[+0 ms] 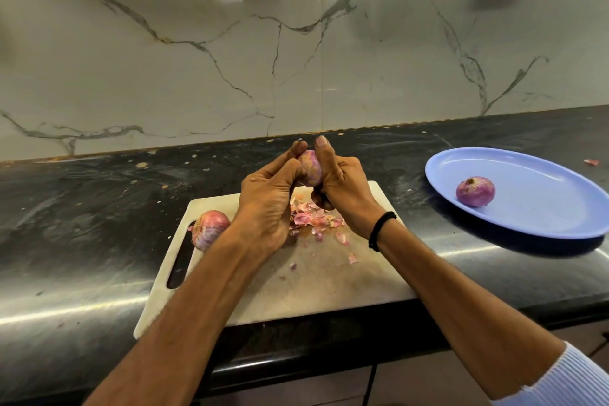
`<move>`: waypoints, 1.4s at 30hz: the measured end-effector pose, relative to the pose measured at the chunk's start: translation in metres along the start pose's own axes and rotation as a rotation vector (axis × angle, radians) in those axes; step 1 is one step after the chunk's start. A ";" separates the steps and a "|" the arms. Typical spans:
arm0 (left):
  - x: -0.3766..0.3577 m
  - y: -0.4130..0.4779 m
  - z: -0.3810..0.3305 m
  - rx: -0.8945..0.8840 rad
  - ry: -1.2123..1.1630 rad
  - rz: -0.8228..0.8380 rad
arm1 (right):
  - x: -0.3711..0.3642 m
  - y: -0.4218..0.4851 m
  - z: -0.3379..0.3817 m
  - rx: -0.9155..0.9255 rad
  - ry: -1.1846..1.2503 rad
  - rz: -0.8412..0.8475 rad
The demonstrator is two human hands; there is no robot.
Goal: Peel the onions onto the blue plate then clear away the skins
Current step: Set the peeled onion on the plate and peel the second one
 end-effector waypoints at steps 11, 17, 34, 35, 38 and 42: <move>0.004 0.003 0.004 0.057 -0.029 -0.103 | -0.005 -0.001 -0.003 0.079 -0.120 0.042; 0.000 -0.001 0.003 0.043 -0.025 -0.080 | -0.002 -0.002 -0.004 0.028 -0.080 0.021; -0.001 0.002 0.005 -0.013 0.029 -0.062 | -0.001 -0.001 0.000 0.012 -0.082 -0.008; 0.000 0.003 0.005 -0.018 0.035 -0.062 | 0.000 -0.001 0.000 0.005 -0.081 -0.011; 0.001 0.004 0.008 -0.012 0.030 -0.045 | 0.003 -0.001 0.000 -0.008 -0.065 -0.024; -0.001 0.003 0.007 -0.037 0.026 -0.015 | 0.004 -0.001 0.002 -0.026 -0.012 -0.033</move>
Point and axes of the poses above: each hand's wrist, its own y-axis towards the middle knuckle, its own x-axis out of the back of the hand, z = x × y, the point moved 4 cm from there along y, towards the middle knuckle, and after that the axes turned 15 degrees about y, right-handed, at the moved point
